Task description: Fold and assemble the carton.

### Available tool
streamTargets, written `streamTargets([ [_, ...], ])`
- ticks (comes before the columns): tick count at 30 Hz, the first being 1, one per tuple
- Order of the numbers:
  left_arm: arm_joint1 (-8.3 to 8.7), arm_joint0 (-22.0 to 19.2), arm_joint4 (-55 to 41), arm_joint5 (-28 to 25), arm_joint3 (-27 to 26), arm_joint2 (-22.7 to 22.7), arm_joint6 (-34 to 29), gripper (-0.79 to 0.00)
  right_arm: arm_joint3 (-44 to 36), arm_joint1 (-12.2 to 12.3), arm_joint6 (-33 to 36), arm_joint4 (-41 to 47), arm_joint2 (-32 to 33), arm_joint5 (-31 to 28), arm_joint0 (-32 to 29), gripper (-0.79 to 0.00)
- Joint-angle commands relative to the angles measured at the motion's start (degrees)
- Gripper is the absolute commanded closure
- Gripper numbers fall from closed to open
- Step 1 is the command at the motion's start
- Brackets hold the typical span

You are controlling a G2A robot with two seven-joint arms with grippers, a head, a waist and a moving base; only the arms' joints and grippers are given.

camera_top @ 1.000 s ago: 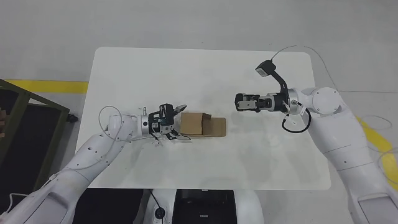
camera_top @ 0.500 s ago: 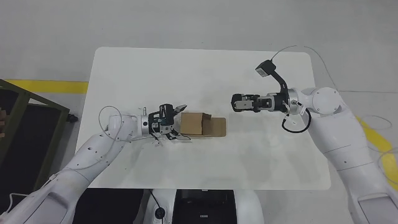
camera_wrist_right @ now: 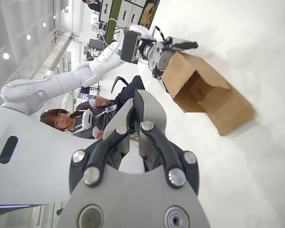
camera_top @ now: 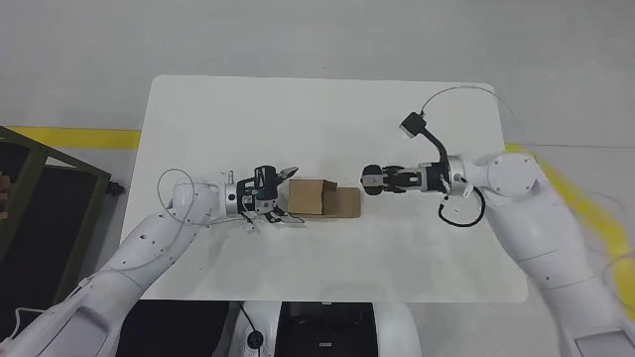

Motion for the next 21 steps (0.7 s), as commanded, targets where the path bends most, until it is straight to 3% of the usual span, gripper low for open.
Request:
streamTargets([
  [1,0.00,0.00,0.00,0.00,0.00,0.00,0.00,-0.785,-2.02,0.38,-1.45,-2.43,0.55,2.02,-1.94,0.000],
  [7,0.00,0.00,0.00,0.00,0.00,0.00,0.00,-0.785,-6.35,1.22,-8.23,-11.00,1.44,8.21,-7.36,0.000],
  [21,0.00,0.00,0.00,0.00,0.00,0.00,0.00,-0.785,-7.05,1.20,-10.05,-11.63,0.91,8.52,-8.95,0.000],
])
